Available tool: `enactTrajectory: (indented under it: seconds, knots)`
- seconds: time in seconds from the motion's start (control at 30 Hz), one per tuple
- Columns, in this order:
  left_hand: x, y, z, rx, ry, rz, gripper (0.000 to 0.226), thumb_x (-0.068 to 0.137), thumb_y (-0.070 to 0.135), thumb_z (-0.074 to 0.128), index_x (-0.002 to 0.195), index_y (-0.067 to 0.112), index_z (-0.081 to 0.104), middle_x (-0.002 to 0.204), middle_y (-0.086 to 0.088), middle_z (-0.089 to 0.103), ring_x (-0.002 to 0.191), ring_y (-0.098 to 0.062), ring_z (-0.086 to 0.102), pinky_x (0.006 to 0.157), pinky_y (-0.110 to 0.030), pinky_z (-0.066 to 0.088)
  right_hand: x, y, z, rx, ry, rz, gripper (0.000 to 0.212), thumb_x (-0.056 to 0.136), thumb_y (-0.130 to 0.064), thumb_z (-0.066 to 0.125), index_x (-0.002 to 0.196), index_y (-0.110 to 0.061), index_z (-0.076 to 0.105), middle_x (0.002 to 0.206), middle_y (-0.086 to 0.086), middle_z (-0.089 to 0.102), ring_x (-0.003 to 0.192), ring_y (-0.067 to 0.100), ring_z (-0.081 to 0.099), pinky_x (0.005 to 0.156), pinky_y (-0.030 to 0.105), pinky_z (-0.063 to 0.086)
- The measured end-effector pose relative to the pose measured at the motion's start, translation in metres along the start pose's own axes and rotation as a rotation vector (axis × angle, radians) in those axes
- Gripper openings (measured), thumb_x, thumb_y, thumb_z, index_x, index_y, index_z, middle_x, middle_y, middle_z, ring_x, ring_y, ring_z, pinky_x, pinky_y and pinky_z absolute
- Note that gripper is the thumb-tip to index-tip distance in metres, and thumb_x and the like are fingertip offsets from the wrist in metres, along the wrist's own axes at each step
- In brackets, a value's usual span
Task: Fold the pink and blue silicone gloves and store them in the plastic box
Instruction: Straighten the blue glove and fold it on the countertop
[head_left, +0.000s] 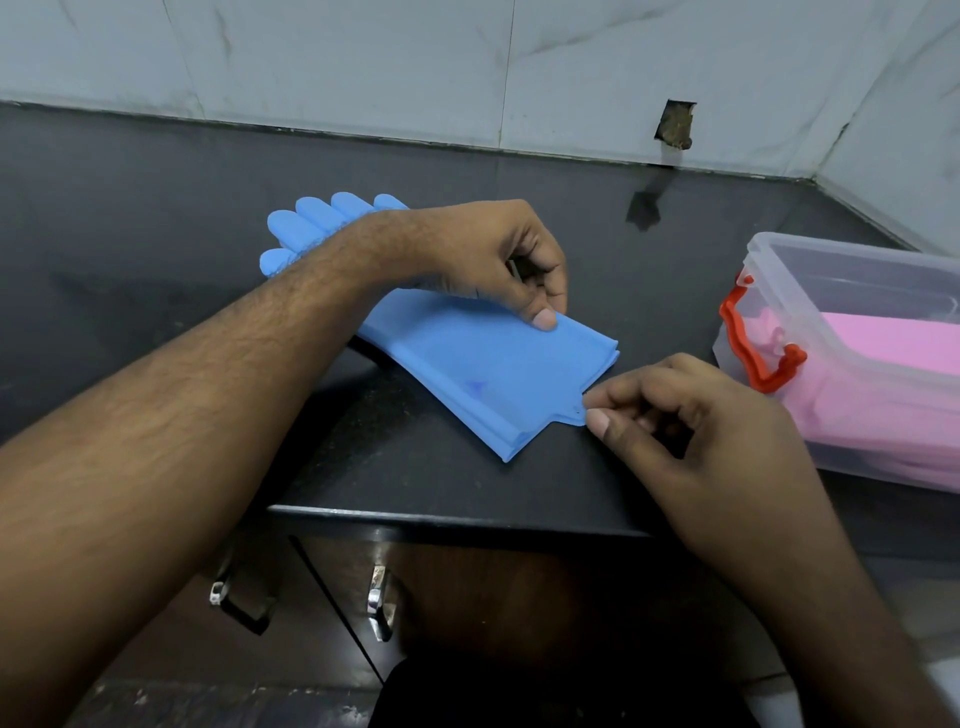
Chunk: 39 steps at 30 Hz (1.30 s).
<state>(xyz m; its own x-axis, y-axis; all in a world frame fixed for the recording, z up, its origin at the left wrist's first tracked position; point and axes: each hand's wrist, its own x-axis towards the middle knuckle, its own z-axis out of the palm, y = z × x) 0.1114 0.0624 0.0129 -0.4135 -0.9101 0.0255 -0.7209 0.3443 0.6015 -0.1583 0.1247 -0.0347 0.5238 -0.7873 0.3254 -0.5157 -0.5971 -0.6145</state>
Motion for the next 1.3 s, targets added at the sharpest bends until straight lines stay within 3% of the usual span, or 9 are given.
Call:
enactTrajectory:
  seconds: [0.33, 0.47, 0.63, 0.8, 0.97, 1.07, 1.17, 1.23, 1.3]
  knots:
    - [0.0, 0.002, 0.003, -0.023, -0.019, -0.019, 0.017, 0.084, 0.031, 0.085, 0.094, 0.018, 0.082, 0.096, -0.005, 0.076, 0.082, -0.014, 0.069, 0.075, -0.02, 0.054, 0.007, -0.01, -0.002, -0.101, -0.103, -0.041, 0.01, 0.093, -0.029, 0.069, 0.091, -0.037, 0.074, 0.092, -0.013, 0.061, 0.088, 0.002, 0.057, 0.073, 0.018, 0.043]
    - [0.003, 0.001, 0.005, 0.01, -0.028, -0.027, 0.018, 0.085, 0.035, 0.084, 0.094, 0.02, 0.08, 0.098, -0.01, 0.074, 0.091, -0.029, 0.069, 0.082, -0.036, 0.056, 0.021, -0.013, -0.009, -0.153, -0.24, -0.015, 0.009, 0.092, -0.035, 0.069, 0.084, -0.033, 0.067, 0.088, -0.007, 0.059, 0.081, 0.005, 0.056, 0.072, 0.027, 0.045]
    - [0.004, 0.001, 0.006, 0.035, -0.028, -0.035, 0.019, 0.085, 0.037, 0.083, 0.093, 0.021, 0.079, 0.098, -0.008, 0.075, 0.09, -0.028, 0.07, 0.081, -0.035, 0.056, 0.024, -0.019, -0.011, -0.196, -0.316, -0.072, 0.011, 0.098, -0.033, 0.06, 0.087, -0.033, 0.062, 0.089, -0.011, 0.054, 0.084, 0.006, 0.052, 0.074, 0.027, 0.04]
    - [0.004, 0.001, 0.008, -0.004, -0.02, -0.037, 0.02, 0.089, 0.045, 0.077, 0.088, 0.025, 0.079, 0.093, 0.005, 0.074, 0.08, -0.007, 0.069, 0.073, -0.019, 0.054, 0.024, -0.029, -0.009, -0.391, -0.421, -0.101, 0.016, 0.105, -0.026, 0.045, 0.091, -0.035, 0.046, 0.095, -0.012, 0.04, 0.092, 0.009, 0.04, 0.082, 0.028, 0.036]
    - [0.005, 0.001, 0.009, 0.004, -0.008, -0.019, 0.024, 0.089, 0.045, 0.077, 0.089, 0.021, 0.078, 0.091, -0.003, 0.076, 0.082, -0.021, 0.071, 0.074, -0.027, 0.055, 0.026, -0.032, -0.01, -0.52, -0.462, -0.147, 0.009, 0.108, -0.031, 0.036, 0.1, -0.034, 0.037, 0.103, -0.011, 0.035, 0.099, 0.011, 0.039, 0.089, 0.025, 0.035]
    - [0.004, 0.004, 0.009, 0.023, -0.019, -0.023, 0.02, 0.087, 0.04, 0.081, 0.088, 0.021, 0.077, 0.089, -0.005, 0.075, 0.081, -0.022, 0.07, 0.074, -0.031, 0.056, 0.025, -0.027, -0.01, -0.461, -0.441, -0.168, 0.01, 0.106, -0.033, 0.041, 0.097, -0.035, 0.043, 0.1, -0.013, 0.038, 0.094, 0.008, 0.038, 0.084, 0.026, 0.035]
    - [0.005, 0.007, 0.01, 0.07, -0.042, -0.031, 0.016, 0.087, 0.031, 0.083, 0.089, 0.019, 0.073, 0.087, -0.002, 0.074, 0.078, -0.018, 0.067, 0.074, -0.03, 0.055, 0.017, -0.016, -0.01, -0.267, -0.272, -0.24, 0.008, 0.099, -0.025, 0.061, 0.093, -0.027, 0.066, 0.097, -0.01, 0.05, 0.092, 0.011, 0.05, 0.079, 0.033, 0.044]
    - [0.005, 0.009, 0.011, 0.061, -0.042, -0.024, 0.016, 0.086, 0.027, 0.084, 0.093, 0.021, 0.07, 0.086, 0.004, 0.07, 0.078, -0.01, 0.065, 0.074, -0.025, 0.054, 0.01, -0.007, -0.011, -0.203, -0.163, -0.278, 0.008, 0.091, -0.017, 0.071, 0.091, -0.022, 0.077, 0.101, -0.006, 0.057, 0.094, 0.016, 0.058, 0.078, 0.03, 0.047]
    - [0.006, 0.009, 0.011, 0.062, -0.046, -0.018, 0.02, 0.087, 0.025, 0.083, 0.1, 0.021, 0.069, 0.089, 0.006, 0.067, 0.082, -0.014, 0.065, 0.077, -0.025, 0.054, 0.005, 0.002, -0.012, -0.169, -0.111, -0.292, 0.015, 0.089, -0.012, 0.074, 0.096, -0.023, 0.081, 0.108, -0.005, 0.06, 0.101, 0.013, 0.061, 0.085, 0.022, 0.047]
